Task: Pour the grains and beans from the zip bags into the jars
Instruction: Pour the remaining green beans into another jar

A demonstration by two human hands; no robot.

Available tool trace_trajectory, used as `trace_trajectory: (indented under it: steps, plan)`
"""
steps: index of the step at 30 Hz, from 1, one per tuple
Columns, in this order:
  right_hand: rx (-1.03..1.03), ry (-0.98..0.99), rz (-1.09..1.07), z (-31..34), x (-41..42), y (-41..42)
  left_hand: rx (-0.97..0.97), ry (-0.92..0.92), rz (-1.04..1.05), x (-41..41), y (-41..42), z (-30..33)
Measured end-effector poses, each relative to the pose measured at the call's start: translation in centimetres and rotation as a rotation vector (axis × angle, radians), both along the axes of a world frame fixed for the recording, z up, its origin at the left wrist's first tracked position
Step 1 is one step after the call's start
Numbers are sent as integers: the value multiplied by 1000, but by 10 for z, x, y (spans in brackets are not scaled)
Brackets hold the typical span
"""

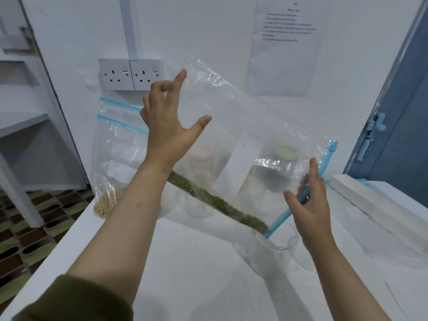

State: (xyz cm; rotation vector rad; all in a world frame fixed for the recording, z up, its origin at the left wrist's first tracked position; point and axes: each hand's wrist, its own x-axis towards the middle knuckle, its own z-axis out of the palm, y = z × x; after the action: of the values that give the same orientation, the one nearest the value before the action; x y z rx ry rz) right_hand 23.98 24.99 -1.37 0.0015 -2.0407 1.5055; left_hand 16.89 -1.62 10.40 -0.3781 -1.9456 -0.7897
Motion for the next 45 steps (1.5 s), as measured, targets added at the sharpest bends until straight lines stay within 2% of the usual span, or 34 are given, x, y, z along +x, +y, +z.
trace_trajectory:
  steps: [24, 45]
  plan:
    - [49, 5, -71, -4, -4, 10, -16, 12, 5, 9, 9, 10]
    - [29, 59, -48, -17, -7, 17, -58, 45, -3, 12, 16, 17]
